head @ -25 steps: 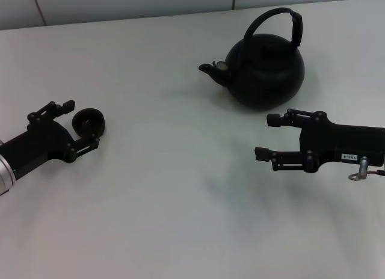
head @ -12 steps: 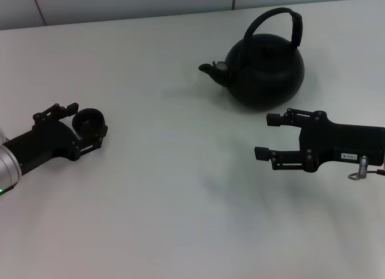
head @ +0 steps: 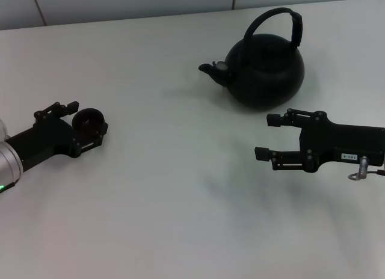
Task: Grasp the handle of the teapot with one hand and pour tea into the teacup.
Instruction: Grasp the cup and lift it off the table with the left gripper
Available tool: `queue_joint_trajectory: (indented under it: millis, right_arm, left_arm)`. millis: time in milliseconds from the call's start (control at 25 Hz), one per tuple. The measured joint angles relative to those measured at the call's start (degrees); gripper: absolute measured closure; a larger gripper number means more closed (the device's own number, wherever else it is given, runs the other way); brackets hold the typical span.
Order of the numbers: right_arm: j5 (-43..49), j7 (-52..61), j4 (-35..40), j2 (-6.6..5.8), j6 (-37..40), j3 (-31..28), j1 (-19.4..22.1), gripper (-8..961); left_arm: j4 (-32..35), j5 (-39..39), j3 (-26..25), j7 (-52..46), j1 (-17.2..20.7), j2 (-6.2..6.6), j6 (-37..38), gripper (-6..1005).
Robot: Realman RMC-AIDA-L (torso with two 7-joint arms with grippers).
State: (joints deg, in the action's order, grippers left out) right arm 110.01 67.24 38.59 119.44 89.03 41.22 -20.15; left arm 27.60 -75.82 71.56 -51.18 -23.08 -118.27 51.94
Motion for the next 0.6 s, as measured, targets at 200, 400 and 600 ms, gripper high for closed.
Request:
queue_joint_trajectory:
  millis: [200,400,600]
  right_arm:
    - [0.0,0.0,0.0,0.00,0.0,0.0,0.0,129]
    - [0.0,0.0,0.0,0.00,-0.1,0.0,0.0,128]
    - [0.0,0.0,0.0,0.00,-0.1,0.0,0.3,127]
  left_arm:
    - [0.0,-0.9,0.0,-0.7,-0.1,0.02,-0.1,258]
    - [0.0,-1.4,0.0,-1.1,-0.2,0.05,-0.3,265]
    - [0.2,-1.4,0.0,-1.1,-0.2,0.05,-0.4,273]
